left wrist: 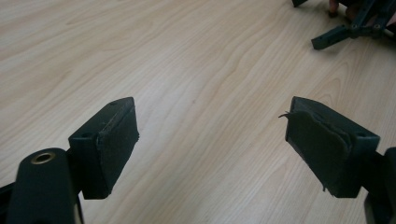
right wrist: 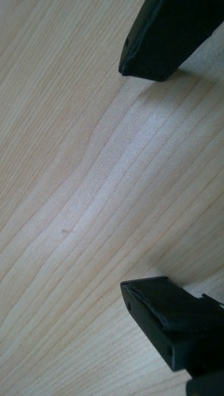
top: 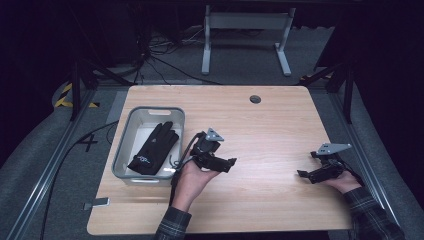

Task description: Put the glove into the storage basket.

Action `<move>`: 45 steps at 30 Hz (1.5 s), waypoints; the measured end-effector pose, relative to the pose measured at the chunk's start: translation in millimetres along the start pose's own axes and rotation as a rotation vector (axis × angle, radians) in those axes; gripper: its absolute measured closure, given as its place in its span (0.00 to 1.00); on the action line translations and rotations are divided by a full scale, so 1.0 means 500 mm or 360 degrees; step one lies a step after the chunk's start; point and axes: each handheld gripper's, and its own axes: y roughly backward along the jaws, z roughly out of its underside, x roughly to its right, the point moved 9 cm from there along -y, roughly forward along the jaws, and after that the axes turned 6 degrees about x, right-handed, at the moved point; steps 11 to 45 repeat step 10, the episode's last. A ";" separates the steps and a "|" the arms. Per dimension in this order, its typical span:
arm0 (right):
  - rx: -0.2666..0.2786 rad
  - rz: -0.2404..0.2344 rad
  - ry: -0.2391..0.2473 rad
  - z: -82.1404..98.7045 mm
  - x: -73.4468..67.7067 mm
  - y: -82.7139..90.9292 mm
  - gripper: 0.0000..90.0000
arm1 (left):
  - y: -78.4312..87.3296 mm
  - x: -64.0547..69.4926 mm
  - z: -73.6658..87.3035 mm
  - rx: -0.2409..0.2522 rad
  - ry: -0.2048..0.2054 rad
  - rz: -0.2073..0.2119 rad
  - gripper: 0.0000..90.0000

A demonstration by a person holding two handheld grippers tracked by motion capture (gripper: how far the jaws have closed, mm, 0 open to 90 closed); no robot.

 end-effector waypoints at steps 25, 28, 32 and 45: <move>0.0000 0.0000 0.0000 0.000 0.000 0.000 0.00 | -0.060 0.043 0.033 -0.0097 -0.0084 0.0047 0.19; 0.0000 0.0000 0.0000 0.000 0.000 0.000 0.00 | -0.060 0.043 0.033 -0.0097 -0.0084 0.0047 0.19; 0.0000 0.0000 0.0000 0.000 0.000 0.000 0.00 | -0.060 0.043 0.033 -0.0097 -0.0084 0.0047 0.19; 0.0000 0.0000 0.0000 0.000 0.000 0.000 0.00 | -0.060 0.043 0.033 -0.0097 -0.0084 0.0047 0.19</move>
